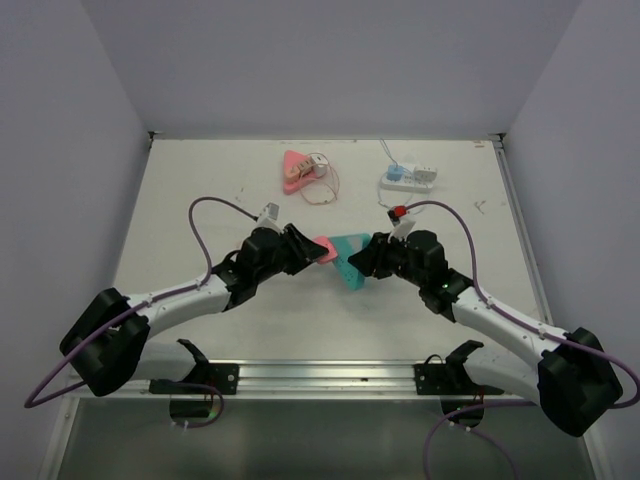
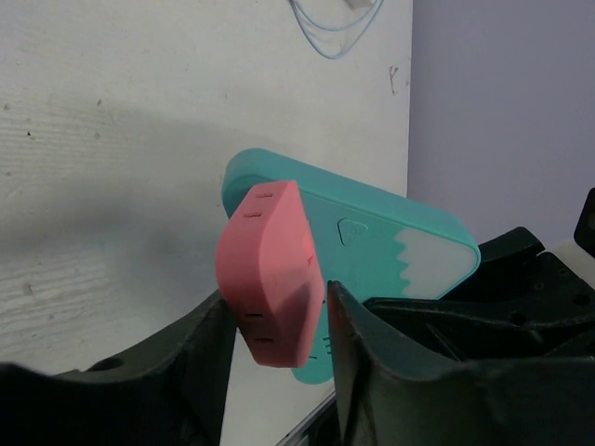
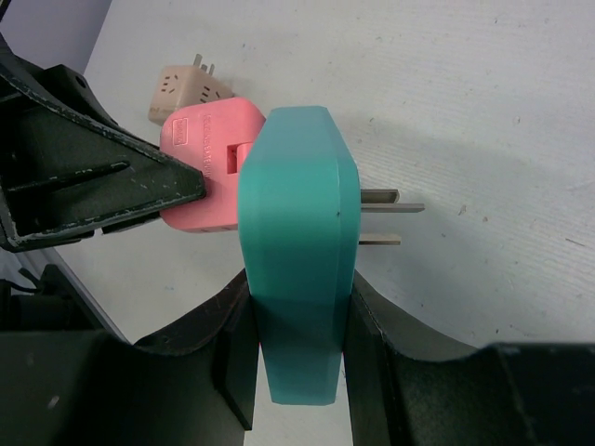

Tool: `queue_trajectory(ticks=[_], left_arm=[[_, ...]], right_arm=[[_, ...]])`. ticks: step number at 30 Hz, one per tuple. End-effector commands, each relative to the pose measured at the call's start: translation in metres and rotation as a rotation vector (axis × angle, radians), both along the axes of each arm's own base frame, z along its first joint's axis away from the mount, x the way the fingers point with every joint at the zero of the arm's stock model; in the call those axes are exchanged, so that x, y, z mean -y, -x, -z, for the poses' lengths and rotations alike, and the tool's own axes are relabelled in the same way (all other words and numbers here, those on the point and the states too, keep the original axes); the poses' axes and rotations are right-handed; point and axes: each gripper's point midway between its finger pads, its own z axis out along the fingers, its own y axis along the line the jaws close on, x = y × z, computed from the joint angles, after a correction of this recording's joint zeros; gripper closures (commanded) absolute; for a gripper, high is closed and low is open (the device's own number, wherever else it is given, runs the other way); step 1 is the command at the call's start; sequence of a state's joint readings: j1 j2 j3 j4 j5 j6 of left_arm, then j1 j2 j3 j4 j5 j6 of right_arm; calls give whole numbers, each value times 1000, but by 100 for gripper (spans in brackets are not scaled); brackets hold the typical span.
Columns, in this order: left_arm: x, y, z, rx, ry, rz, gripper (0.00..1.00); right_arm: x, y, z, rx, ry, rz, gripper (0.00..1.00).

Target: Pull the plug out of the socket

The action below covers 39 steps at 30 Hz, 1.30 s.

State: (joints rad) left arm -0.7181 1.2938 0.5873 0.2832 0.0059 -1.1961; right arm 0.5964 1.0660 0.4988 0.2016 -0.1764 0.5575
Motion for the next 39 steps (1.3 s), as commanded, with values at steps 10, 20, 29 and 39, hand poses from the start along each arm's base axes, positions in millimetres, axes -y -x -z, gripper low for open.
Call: queue_trajectory(ticks=[10,20,29,39], left_arm=[[2,-3,-29,31,122,-65,100],[-22,14,-51,37,261,-143,100],[-30,15,-43,76,175,-152,100],[-46,-7,32,42,-76,-51,100]], right_arm=[[7,-15,-17,85,-28,90,100],[70,-33,19,41,105,444,100],[68,-30,-1,82,58,431,100],[58,-21,-22,122,29,337,100]])
